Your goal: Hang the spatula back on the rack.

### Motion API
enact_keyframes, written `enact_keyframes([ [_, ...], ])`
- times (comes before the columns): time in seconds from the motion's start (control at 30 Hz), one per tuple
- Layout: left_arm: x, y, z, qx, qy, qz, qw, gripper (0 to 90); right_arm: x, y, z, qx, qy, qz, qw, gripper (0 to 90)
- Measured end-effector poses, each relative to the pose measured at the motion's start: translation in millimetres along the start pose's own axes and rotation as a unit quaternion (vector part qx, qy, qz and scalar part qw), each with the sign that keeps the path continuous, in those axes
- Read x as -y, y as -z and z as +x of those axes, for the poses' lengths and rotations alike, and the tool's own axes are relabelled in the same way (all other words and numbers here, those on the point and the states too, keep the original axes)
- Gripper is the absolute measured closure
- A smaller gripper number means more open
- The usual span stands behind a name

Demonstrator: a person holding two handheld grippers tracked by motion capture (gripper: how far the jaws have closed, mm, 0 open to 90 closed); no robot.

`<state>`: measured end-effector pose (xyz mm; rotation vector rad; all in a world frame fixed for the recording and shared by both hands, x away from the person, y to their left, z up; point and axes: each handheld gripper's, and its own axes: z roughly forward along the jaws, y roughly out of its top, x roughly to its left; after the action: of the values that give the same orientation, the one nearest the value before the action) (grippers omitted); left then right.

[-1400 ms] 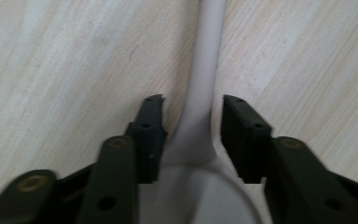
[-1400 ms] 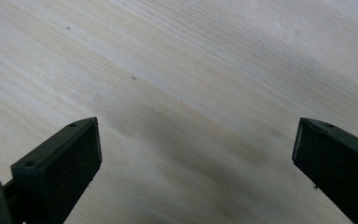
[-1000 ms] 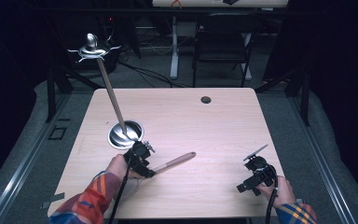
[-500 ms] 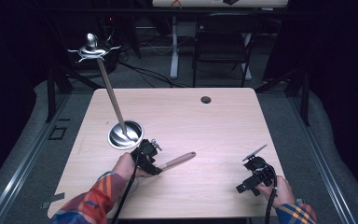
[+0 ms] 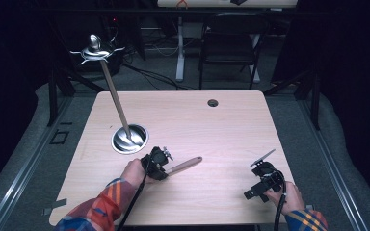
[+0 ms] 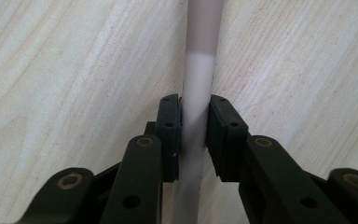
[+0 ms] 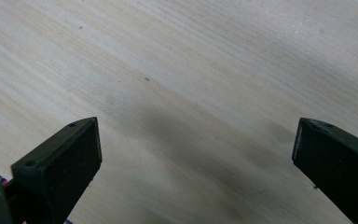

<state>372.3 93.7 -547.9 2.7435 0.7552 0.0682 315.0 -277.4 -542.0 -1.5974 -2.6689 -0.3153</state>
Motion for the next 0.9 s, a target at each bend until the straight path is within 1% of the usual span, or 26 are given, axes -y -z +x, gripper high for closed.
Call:
enact_keyframes([
  [0.03,0.0,-0.2,-0.5,-0.002,-0.002,-0.001,1.0,76.1,0.0,-0.2,-0.1,-0.001,-0.003,-0.003,1.0,0.0],
  [0.07,-0.2,0.1,-0.9,-0.008,-0.004,0.001,1.0,77.0,0.0,0.2,-1.1,0.005,-0.006,-0.002,1.0,0.0],
  [0.13,0.2,0.0,-0.5,-0.01,-0.005,-0.001,0.9999,77.3,0.0,0.4,-1.3,0.003,-0.007,-0.005,1.0,0.0],
  [0.17,1.0,0.1,0.5,-0.011,-0.002,-0.002,0.9999,77.8,0.0,0.8,-1.2,0.002,-0.007,-0.008,0.9999,0.0],
  [0.23,1.4,1.2,1.5,-0.011,-0.002,0.0,0.9999,77.8,0.1,0.9,-1.2,0.003,-0.007,-0.008,0.9999,0.0],
  [0.3,2.6,2.8,2.1,-0.009,0.001,-0.007,0.9999,77.9,0.5,1.1,-1.5,0.002,-0.005,-0.008,1.0,0.0],
  [0.47,4.7,7.3,2.6,-0.011,0.001,-0.013,0.9998,77.8,0.9,1.2,-2.5,0.002,-0.004,-0.008,1.0,0.0],
  [0.5,6.6,9.4,3.5,-0.009,0.003,-0.022,0.9997,77.9,0.8,0.9,-2.2,0.002,-0.004,-0.009,1.0,0.0],
  [0.57,7.7,10.9,3.8,-0.009,0.006,-0.026,0.9996,77.9,0.7,0.9,-2.2,0.004,-0.002,-0.008,1.0,0.0],
  [0.63,10.4,16.4,1.8,-0.02,0.008,-0.038,0.999,78.0,1.0,1.1,-2.7,0.005,0.0,-0.004,1.0,0.0],
  [0.67,10.4,16.4,1.8,-0.02,0.008,-0.038,0.999,77.9,1.0,1.1,-2.7,0.005,0.0,-0.004,1.0,0.0],
  [0.7,11.9,18.6,0.6,-0.021,0.009,-0.044,0.9988,77.9,1.2,1.1,-2.8,0.004,-0.001,-0.004,1.0,0.0],
  [0.73,12.8,19.9,0.3,-0.024,0.008,-0.046,0.9986,78.0,1.7,1.0,-2.4,-0.005,-0.008,-0.009,0.9999,0.0],
  [0.77,13.9,21.4,0.5,-0.024,0.006,-0.05,0.9984,78.0,2.0,1.3,-3.1,0.003,-0.006,-0.007,1.0,0.0],
  [0.8,14.8,22.7,0.5,-0.024,0.007,-0.052,0.9983,78.0,2.1,1.6,-3.2,0.0,-0.006,-0.008,0.9999,0.0],
  [0.83,15.7,23.9,1.3,-0.026,0.006,-0.054,0.9982,77.9,2.1,1.9,-3.4,0.006,-0.005,-0.009,0.9999,0.0],
  [0.87,16.7,24.8,2.1,-0.024,0.008,-0.056,0.9981,77.9,2.1,1.9,-3.4,0.006,-0.005,-0.009,0.9999,0.0],
  [0.9,19.1,26.5,3.3,-0.024,0.012,-0.064,0.9976,77.9,2.2,2.0,-3.3,0.005,-0.002,-0.01,0.9999,0.0],
])
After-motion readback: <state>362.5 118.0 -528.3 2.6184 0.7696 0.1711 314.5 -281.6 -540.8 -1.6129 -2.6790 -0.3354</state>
